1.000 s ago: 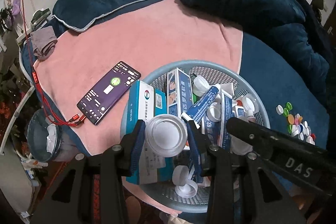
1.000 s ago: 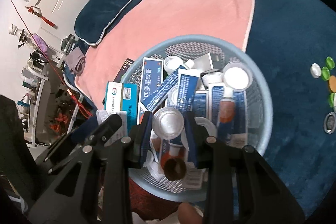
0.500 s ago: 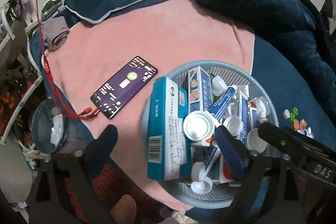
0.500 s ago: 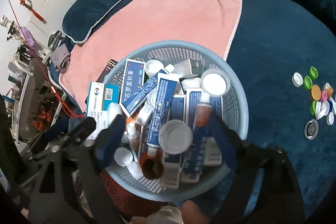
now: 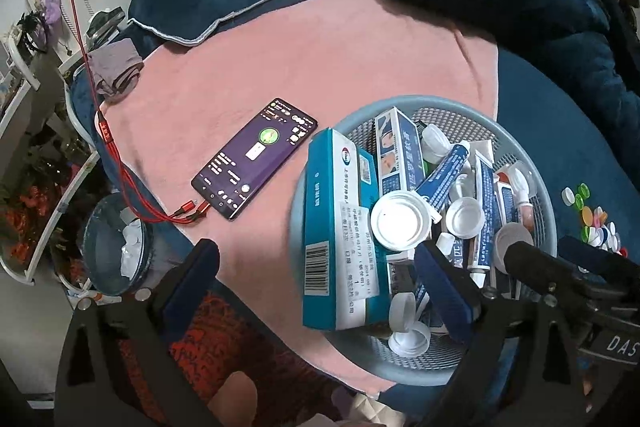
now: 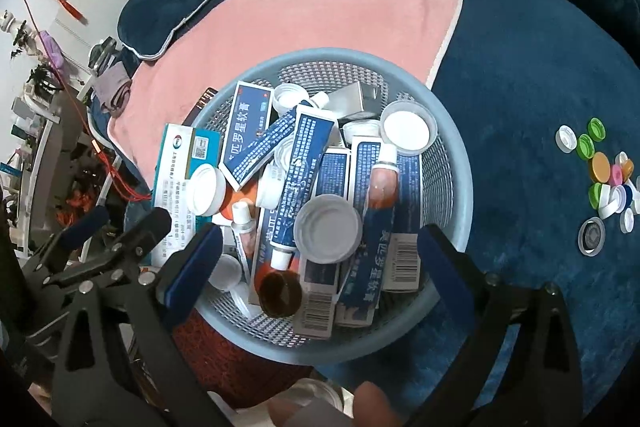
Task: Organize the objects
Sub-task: 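Open the right gripper over the basket while the left gripper opens to drop its cap, then move both grippers back from the basket to the cap pile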
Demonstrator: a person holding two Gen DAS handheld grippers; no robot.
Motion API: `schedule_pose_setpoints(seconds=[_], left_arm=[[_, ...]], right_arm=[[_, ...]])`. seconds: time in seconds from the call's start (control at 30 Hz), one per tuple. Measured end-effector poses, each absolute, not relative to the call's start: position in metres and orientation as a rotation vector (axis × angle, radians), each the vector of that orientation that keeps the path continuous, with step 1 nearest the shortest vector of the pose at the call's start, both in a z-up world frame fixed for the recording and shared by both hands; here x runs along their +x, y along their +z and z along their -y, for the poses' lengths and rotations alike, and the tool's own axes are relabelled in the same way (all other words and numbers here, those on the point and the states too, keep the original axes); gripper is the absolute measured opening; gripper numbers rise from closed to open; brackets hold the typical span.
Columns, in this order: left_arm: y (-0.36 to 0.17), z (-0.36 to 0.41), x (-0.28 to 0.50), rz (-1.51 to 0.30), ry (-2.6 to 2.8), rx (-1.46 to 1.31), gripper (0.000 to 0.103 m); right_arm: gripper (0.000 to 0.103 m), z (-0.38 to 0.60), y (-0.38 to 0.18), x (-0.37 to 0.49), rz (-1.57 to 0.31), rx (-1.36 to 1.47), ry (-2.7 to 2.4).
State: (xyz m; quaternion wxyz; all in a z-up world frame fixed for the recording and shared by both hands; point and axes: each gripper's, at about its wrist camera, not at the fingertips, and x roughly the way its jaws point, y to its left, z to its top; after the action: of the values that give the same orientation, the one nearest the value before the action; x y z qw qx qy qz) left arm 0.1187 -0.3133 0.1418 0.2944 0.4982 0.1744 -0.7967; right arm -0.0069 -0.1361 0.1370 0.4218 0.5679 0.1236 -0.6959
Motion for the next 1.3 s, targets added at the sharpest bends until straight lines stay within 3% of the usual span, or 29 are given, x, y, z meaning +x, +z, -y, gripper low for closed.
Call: schedule_pose_setpoints(seconds=[0.1, 1.3], left_arm=[[0.1406, 0.314, 0.1194, -0.465, -2.112, 1.331, 0.101], [0.1413, 0.3088, 0.12, -0.451, -2.088, 1.345, 0.102]], right_arm=[[0.103, 0.1363, 0.1371, -0.0066, -0.313, 1.421, -1.744], [0.103, 0.128, 0.1356, -0.0056, -0.35, 1.41, -1.75]])
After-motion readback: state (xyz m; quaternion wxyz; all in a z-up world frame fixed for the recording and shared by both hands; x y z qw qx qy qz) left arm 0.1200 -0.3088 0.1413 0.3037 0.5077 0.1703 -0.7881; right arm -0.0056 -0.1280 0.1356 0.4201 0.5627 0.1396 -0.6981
